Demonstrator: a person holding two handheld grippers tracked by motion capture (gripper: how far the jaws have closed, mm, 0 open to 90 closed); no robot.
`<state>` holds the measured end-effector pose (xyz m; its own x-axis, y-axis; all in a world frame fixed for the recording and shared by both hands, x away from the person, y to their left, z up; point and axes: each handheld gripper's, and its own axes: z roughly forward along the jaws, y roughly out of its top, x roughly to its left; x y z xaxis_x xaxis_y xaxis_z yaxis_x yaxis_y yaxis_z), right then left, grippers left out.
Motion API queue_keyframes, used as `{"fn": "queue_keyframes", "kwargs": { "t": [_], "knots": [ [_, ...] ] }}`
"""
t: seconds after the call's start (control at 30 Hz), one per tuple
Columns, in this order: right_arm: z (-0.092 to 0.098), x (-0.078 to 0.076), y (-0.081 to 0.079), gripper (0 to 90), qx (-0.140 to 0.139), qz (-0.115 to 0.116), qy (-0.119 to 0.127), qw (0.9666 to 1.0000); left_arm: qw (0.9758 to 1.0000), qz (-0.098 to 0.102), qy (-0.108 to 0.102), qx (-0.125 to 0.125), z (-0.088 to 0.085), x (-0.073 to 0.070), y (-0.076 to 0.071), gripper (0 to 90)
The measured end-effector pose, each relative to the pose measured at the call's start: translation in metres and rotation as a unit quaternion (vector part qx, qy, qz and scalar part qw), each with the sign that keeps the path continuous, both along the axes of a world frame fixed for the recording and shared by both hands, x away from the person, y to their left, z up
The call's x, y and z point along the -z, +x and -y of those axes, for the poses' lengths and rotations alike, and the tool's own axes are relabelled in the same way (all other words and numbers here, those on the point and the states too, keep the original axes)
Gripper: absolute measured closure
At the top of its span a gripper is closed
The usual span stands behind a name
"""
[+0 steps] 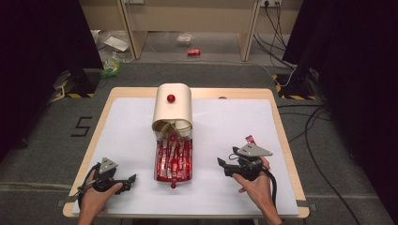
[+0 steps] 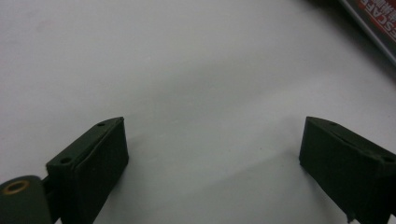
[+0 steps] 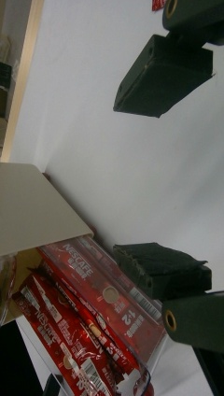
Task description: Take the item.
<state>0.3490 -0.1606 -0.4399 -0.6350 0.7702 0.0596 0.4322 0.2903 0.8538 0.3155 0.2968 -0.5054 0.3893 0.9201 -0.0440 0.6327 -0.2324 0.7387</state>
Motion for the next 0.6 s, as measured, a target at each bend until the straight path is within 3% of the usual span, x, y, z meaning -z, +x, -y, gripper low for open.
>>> {"fn": "queue_keyframes", "kwargs": {
  "t": [0.6],
  "knots": [
    [-0.013, 0.003, -0.009, 26.7, -0.021, -0.001, 0.002, 0.9998, 1.0, 0.0, 0.0, 0.0, 0.0, 0.0, 0.0, 7.3]
  ]
}}
